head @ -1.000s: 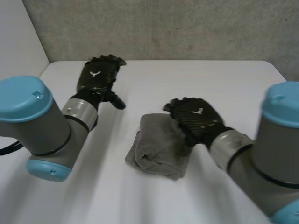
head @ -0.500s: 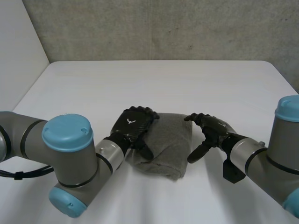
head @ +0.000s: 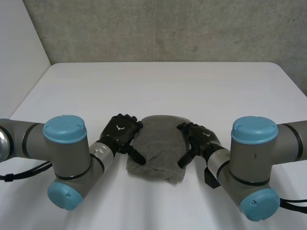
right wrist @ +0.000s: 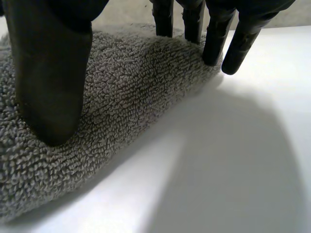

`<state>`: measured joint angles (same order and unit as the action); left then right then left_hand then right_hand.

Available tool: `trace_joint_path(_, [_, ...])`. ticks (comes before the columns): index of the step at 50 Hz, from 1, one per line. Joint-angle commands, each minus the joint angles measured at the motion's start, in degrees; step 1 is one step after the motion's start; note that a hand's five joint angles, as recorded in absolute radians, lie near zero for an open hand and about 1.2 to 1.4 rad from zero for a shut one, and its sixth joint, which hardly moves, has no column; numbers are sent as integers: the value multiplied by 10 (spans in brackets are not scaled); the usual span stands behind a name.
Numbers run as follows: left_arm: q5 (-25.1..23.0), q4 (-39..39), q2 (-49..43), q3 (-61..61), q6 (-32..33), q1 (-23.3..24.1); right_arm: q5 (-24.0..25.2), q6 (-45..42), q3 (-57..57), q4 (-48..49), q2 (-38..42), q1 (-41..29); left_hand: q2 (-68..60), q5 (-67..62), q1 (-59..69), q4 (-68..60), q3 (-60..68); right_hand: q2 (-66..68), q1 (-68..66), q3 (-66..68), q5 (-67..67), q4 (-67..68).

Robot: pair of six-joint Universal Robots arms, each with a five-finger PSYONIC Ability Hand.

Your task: Fold the towel.

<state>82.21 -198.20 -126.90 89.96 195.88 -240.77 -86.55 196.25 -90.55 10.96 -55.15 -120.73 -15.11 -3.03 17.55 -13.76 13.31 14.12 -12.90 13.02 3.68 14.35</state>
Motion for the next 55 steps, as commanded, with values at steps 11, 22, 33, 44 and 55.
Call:
trace_joint_path(11, [-13,24,99,-8,-63,-6,-43,-85,9,-64,-125,28,32,11,-57,38,-33,-41,29,-30,-37,-44])
trace_joint_path(22, [-3,140,205,-85,-195,-33,-62,-197,92,-131,-223,66,37,16,-62,38,-33,-41,29,-30,-37,-44])
trace_joint_path(33, [58,211,242,-130,-227,-52,-87,-220,129,-167,-227,72,37,16,-62,38,-33,-41,29,-30,-37,-44])
trace_joint_path(44, [61,214,238,-126,-227,-53,-70,-221,125,-165,-222,80,37,16,-62,38,-33,-41,29,-30,-37,-44])
trace_joint_path(55, [61,214,239,-123,-227,-52,-64,-220,128,-165,-225,84,37,16,-62,38,-33,-41,29,-30,-37,-44])
